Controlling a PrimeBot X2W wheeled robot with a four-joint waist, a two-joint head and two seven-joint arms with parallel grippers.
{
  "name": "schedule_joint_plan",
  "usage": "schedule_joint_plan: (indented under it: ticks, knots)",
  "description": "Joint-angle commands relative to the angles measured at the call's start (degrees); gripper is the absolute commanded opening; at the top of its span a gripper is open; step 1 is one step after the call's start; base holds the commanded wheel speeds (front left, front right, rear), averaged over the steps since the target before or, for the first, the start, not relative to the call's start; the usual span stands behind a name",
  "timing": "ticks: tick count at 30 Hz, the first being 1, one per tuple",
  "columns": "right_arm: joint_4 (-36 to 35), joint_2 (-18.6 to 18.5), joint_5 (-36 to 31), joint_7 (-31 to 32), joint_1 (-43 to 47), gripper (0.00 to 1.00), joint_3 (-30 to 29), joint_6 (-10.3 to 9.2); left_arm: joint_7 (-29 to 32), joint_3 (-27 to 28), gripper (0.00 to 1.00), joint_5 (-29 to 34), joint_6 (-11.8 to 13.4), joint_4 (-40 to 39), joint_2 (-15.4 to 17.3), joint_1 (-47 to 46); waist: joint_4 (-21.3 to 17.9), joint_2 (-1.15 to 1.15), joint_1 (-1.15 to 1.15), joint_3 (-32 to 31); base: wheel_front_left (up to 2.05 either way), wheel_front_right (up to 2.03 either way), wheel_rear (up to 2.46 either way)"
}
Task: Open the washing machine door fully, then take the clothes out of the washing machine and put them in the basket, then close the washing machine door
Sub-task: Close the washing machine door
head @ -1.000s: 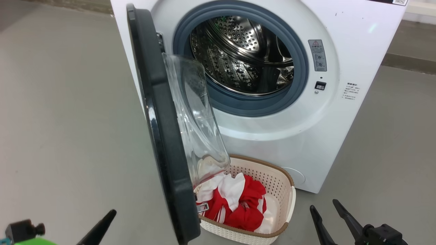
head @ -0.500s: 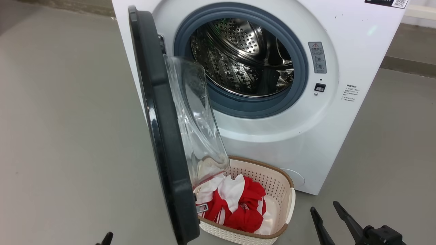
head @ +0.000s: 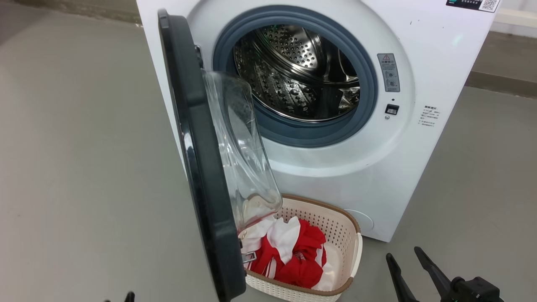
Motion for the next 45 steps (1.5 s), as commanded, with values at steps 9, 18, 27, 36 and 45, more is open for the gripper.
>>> schedule_joint_plan:
  ticks: [9, 18, 27, 36, 45]
  knots:
    - [-1.2, -0.6, 0.1, -0.4, -1.2, 1.00, 0.2, 0.28, -0.7, 14.8, 1.00, 29.2, -0.4, -9.3, -7.5, 2.4, -0.1, 0.00, 0.00, -0.1, 0.00, 0.00, 0.00]
    - [-1.3, -0.8, 0.0, -0.4, -1.3, 1.00, -0.3, 0.28, -0.7, 22.0, 1.00, 46.9, 0.3, -17.5, -14.6, 5.7, -0.2, 0.00, 0.00, 0.1, 0.00, 0.00, 0.00]
    - [-1.2, -0.7, -0.2, -0.4, -1.0, 1.00, -0.6, 0.28, -0.8, 23.6, 1.00, 50.0, 0.2, -18.6, -16.1, 6.8, -0.4, 0.00, 0.00, 0.2, 0.00, 0.00, 0.00]
    - [-1.2, -0.8, -0.2, -0.4, -1.2, 1.00, -0.6, 0.28, -0.8, 24.1, 1.00, 50.2, 0.0, -18.8, -16.4, 6.1, -0.5, 0.00, 0.00, 0.4, 0.00, 0.00, 0.00]
    - [-1.2, -0.5, -0.2, -0.4, -1.1, 1.00, -0.6, 0.28, -0.8, 22.6, 0.00, 40.2, -0.3, -20.1, -16.1, 3.3, -0.6, 0.00, 0.00, 0.4, 0.00, 0.00, 0.00]
